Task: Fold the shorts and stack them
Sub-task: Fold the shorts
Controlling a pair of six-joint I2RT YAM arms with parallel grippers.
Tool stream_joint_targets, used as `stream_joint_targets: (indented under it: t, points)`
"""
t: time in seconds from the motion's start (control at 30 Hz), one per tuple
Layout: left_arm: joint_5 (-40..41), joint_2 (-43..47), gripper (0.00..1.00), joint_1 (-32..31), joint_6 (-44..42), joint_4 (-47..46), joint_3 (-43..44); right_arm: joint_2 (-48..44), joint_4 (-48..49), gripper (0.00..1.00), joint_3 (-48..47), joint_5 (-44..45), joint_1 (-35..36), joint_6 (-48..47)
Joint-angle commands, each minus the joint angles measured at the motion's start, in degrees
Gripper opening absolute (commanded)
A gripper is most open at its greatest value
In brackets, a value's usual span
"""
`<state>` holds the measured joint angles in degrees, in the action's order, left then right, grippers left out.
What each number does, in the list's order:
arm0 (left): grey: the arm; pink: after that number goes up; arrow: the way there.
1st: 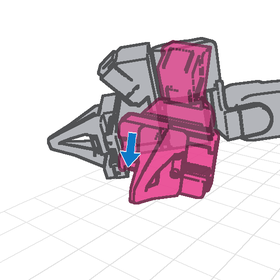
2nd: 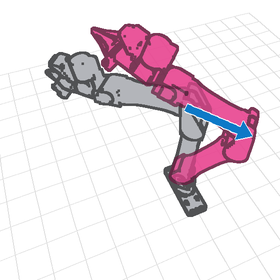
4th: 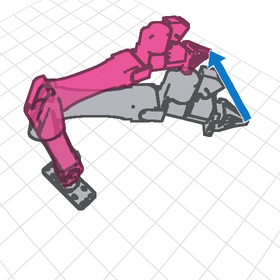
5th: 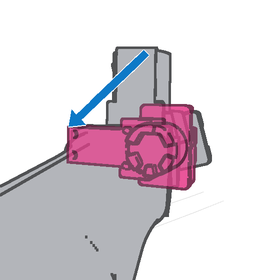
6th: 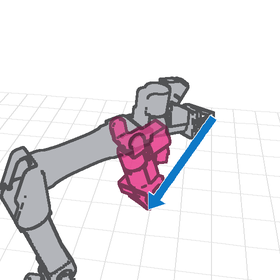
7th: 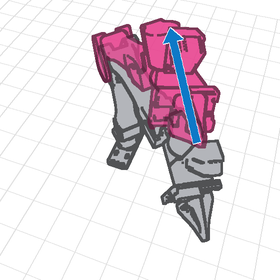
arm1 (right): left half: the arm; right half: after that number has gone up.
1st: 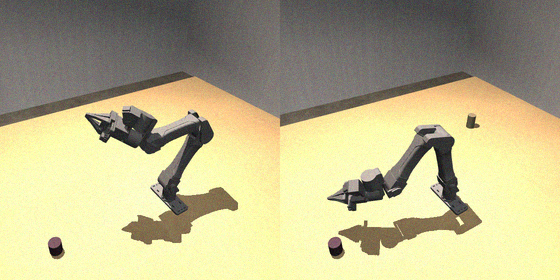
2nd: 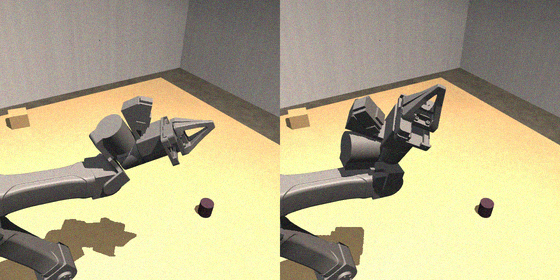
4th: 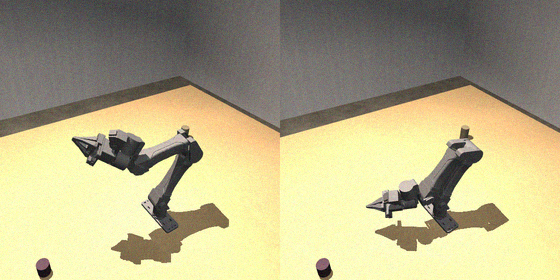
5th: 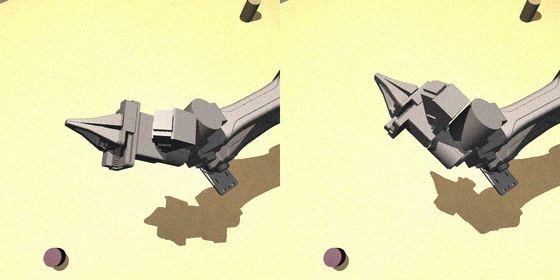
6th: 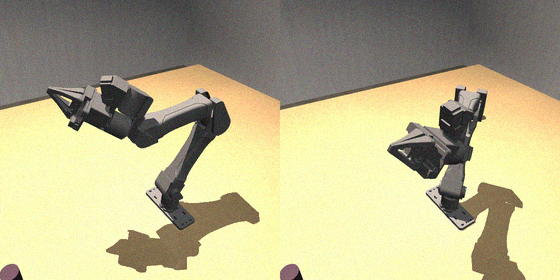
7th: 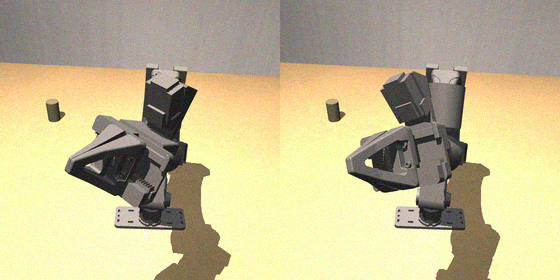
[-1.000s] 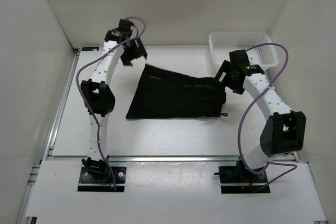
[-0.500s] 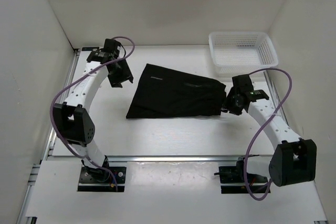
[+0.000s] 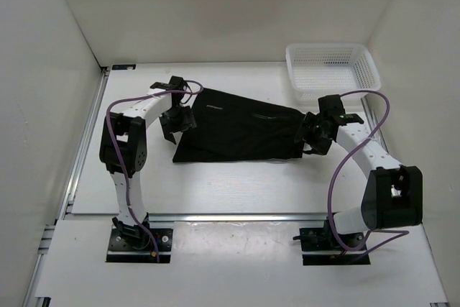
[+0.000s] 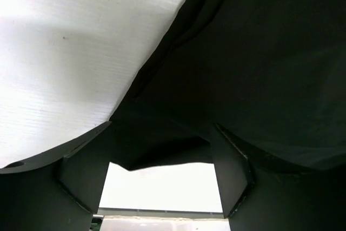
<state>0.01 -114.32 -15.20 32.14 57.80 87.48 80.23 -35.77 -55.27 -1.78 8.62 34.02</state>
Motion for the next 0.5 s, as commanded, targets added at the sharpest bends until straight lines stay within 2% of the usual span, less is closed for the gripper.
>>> stream_joint_targets:
  t: [0.0, 0.17, 0.33, 0.4, 0.47]
  points:
    - [1.91, 0.94, 0.79, -0.27, 0.55, -1.81, 0.94, 1.07, 1.23, 0.74, -3.44, -2.7, -0.19, -1.59]
    - [2.45, -1.16, 0.59, -0.79, 1.08, -1.81, 2.08, 2.74, 1.23, 0.76, -4.06, -3.23, -0.19, -1.59]
    - [2.45, -1.17, 0.62, -0.79, 0.55, -1.81, 1.38, 3.27, 1.23, 0.82, -5.11, -3.23, -0.19, -2.12]
    - [2.45, -1.17, 0.56, -0.79, 0.55, -1.81, 1.38, 3.89, 1.23, 0.83, -5.12, -3.23, -0.19, -2.12]
    - [2.45, -1.17, 0.45, -0.79, 0.55, -1.81, 1.38, 3.89, 1.23, 0.83, -5.64, -3.23, -0.19, -2.12]
